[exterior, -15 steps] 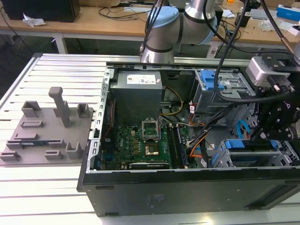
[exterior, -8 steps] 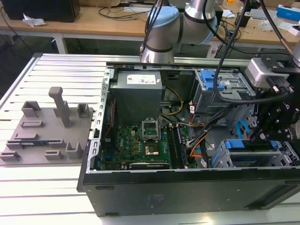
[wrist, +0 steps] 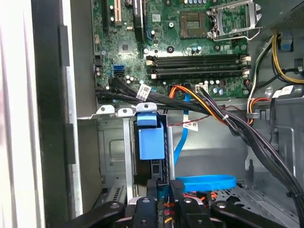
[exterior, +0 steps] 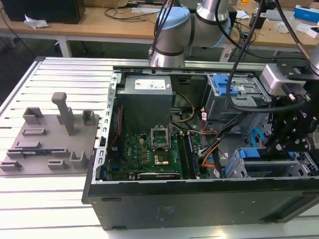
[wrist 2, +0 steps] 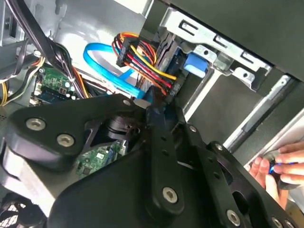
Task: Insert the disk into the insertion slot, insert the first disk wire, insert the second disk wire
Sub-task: 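Insert the second disk wire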
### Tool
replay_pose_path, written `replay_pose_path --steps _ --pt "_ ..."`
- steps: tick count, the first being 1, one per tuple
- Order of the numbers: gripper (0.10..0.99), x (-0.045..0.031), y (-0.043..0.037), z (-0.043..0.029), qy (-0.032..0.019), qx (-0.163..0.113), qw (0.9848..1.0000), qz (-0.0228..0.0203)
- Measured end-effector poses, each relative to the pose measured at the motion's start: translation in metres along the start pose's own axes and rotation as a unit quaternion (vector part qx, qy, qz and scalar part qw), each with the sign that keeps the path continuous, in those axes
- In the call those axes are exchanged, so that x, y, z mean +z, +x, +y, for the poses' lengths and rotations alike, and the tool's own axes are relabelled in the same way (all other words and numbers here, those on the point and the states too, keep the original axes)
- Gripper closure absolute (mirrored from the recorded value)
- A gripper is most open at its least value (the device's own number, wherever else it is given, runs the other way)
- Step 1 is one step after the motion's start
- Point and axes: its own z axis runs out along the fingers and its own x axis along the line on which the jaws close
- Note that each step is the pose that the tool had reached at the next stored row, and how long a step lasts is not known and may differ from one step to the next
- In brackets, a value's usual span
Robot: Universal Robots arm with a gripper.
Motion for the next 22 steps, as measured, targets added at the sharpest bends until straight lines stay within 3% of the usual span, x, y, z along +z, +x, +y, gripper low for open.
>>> replay_pose_path --steps 3,4,5,6,7,9,22 --pt "0.851 -0.0116 -0.0001 0.0001 0.0000 0.000 1.0000 0.0003" --pt "0.851 -0.0197 -0.0002 0.0001 0.0001 0.000 1.0000 0.0003" --pt "0.980 -0.0300 -0.0005 0.0002 0.0002 0.000 1.0000 0.0004" --pt "0.980 -0.0388 -0.0013 0.0003 0.0005 0.000 1.0000 0.0003" --pt "0.980 -0.0418 -0.0015 0.0003 0.0007 0.000 1.0000 0.0004" --pt "0.980 -0.0448 -0.0017 0.0004 0.0008 0.000 1.0000 0.0003" --pt "0.980 -0.0451 -0.0018 0.0004 0.0006 0.000 1.0000 -0.0043"
